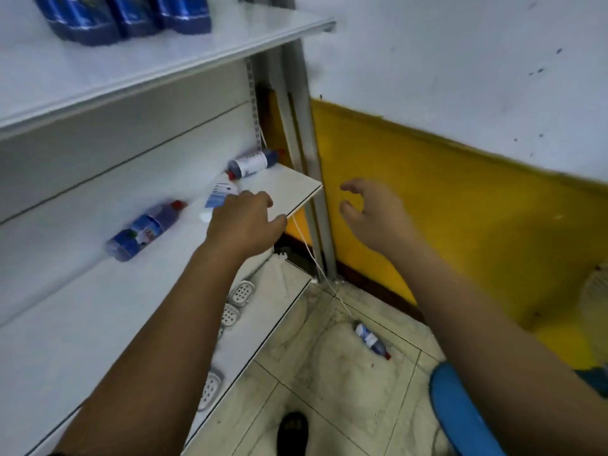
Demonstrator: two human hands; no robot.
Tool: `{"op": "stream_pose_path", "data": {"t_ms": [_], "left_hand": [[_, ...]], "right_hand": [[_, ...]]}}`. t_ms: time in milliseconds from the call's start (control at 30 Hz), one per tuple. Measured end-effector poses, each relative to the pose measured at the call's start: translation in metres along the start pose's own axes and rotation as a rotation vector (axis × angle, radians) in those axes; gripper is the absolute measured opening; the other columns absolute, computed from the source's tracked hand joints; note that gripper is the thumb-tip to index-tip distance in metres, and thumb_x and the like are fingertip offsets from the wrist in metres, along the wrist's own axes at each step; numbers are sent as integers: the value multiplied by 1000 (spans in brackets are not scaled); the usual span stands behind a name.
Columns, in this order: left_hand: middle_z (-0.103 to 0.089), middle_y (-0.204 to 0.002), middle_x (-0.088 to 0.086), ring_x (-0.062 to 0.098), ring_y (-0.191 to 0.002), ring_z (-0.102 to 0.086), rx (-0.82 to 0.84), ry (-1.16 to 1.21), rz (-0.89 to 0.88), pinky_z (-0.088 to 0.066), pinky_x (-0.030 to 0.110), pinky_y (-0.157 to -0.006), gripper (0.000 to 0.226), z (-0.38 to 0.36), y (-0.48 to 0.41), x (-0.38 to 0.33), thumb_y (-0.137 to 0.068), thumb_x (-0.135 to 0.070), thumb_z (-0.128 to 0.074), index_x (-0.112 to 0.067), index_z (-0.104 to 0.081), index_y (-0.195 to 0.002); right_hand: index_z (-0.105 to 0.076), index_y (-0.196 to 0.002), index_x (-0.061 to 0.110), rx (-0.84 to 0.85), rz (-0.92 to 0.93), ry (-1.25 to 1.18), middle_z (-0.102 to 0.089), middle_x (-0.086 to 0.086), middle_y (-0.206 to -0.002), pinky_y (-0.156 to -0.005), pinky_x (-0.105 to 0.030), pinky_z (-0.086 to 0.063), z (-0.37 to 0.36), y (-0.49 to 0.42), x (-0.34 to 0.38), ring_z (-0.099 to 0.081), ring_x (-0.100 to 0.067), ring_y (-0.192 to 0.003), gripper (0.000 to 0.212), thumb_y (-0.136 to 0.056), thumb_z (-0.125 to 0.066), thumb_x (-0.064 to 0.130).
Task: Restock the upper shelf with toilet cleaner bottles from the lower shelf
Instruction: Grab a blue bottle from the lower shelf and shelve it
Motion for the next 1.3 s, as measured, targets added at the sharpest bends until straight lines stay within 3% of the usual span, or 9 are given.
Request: {"op": "stream_pose_path", "data": {"t_ms": [267,467,633,800,1067,1200,1300], "left_hand": [[-60,-126,9,33,-115,-54,114,51,-94,-46,44,-94,44,-140,-106,-13,-92,-48,-53,-20,-60,-126],[-60,-129,8,31,-117,-54,235,61,-95,-46,42,-95,44,-309,-142,10,-93,-47,-53,-20,-60,-127],[-60,-130,8,31,-119,-54,322,59,-8,-45,41,-97,46,-479,-158,53,-94,-49,-51,-21,-56,-130],[-60,-129,6,28,-118,-54,371,11,6,-44,39,-96,46,-631,-160,92,-95,-48,-50,-22,-54,-134],[-61,-130,3,24,-119,-56,450,-50,-79,-43,37,-100,62,-809,-163,121,-88,-58,-31,-27,-48,-139],[-58,-133,0,22,-120,-54,472,-58,-112,-40,37,-100,55,-851,-163,132,-94,-55,-36,-29,-44,-142],[-56,-134,-1,21,-121,-52,492,-87,-99,-40,37,-102,52,-859,-159,144,-97,-53,-41,-30,-41,-143]], "right_hand": [[-58,-132,20,38,-200,3,-60,-5,-132,-95,-44,-47,-107,-34,-142,-57,-26,-116,37,-96,-53,29],[-62,-127,18,132,-354,13,-64,-7,-123,-85,-35,-50,-235,-28,-277,-62,-25,-101,36,-93,-56,29],[-63,-125,18,230,-477,40,-66,-5,-126,-97,-38,-48,-368,0,-405,-61,-25,-113,35,-91,-62,26],[-57,-130,20,348,-644,63,-60,-7,-132,-100,-40,-47,-493,42,-523,-60,-25,-113,37,-94,-58,27],[-39,-146,21,484,-751,134,-51,-11,-140,-101,-46,-48,-639,101,-659,-55,-28,-120,63,-90,-65,32],[-21,-151,31,549,-741,129,-49,-12,-142,-95,-45,-53,-683,130,-723,-58,-27,-118,88,-81,-74,34],[-20,-150,34,501,-797,97,-55,-17,-134,-94,-52,-53,-698,141,-758,-61,-35,-112,89,-80,-75,40]]}}
Point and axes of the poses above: each hand's wrist, its own y-axis away from the middle knuckle, its own z-axis out of the back of the hand, x = y × z, the point moved 3 cm from there along -y, towards the middle knuckle
